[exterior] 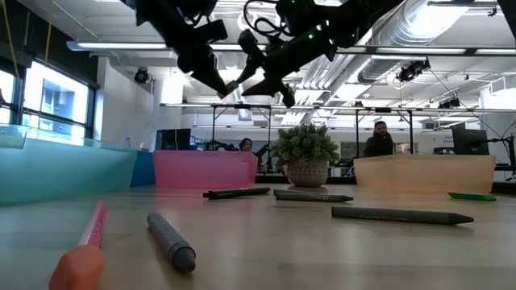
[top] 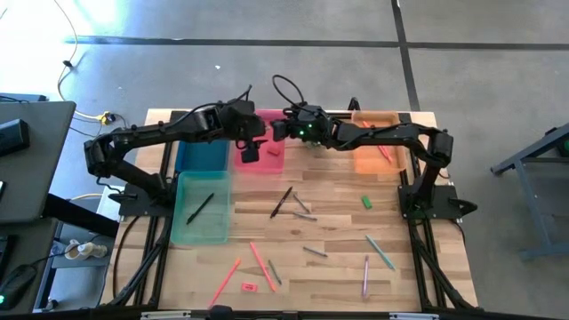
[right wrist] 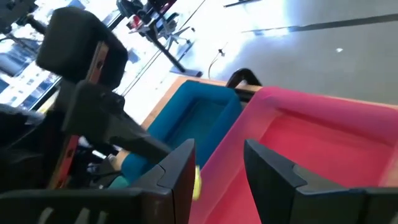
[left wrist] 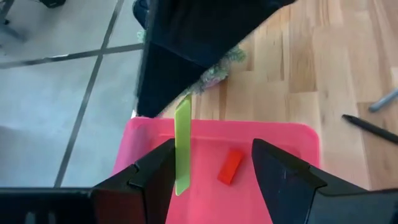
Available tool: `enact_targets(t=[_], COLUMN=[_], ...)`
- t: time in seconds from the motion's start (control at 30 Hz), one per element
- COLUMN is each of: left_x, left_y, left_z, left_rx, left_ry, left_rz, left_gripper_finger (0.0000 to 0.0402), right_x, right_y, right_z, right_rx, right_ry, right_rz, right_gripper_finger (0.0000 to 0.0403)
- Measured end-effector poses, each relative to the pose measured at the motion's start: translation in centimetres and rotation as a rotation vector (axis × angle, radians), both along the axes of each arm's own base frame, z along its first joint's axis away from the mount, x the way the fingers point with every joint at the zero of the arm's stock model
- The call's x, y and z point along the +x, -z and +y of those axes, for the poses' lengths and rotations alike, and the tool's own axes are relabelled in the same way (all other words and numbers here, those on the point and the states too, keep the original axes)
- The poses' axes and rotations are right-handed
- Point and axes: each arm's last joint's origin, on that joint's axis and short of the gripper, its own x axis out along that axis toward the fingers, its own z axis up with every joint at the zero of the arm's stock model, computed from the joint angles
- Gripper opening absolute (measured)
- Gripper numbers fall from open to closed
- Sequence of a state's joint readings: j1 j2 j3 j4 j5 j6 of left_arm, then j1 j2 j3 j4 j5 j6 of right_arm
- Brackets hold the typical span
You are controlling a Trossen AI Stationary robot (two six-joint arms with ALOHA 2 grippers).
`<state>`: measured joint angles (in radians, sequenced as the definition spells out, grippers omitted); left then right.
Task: Sort crayons/erasers/pens/pencils in bins
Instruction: Put the yellow eraser into the pink bin, then put the gray crayon into the blue bin
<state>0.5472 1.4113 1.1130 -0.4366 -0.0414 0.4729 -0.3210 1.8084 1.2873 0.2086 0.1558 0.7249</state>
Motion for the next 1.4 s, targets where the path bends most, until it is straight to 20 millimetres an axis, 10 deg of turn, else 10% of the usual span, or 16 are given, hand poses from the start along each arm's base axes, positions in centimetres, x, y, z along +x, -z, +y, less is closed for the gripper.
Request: enact_targets(t=[0.77, 1.4], left_x=[-2.1, -7.7], left_y=[0.0, -2.5], left_z=[-0.8, -4.5], left_rx=[-0.088, -0.348], left_ry=[-0.179, -0.389], left_rz=[0.101, 0.095], left_gripper_finger=[0.0197, 0.0197], right_x=[-1.3, -2.6], right_y=[-0.3, 1.1], right_z=[1.1, 9.8], right_rx=[-0.004, -0.116], right_ry=[-0.124, -0.431], right_rz=[0.169, 0.584], right_gripper_finger=[0.0129, 0.0129])
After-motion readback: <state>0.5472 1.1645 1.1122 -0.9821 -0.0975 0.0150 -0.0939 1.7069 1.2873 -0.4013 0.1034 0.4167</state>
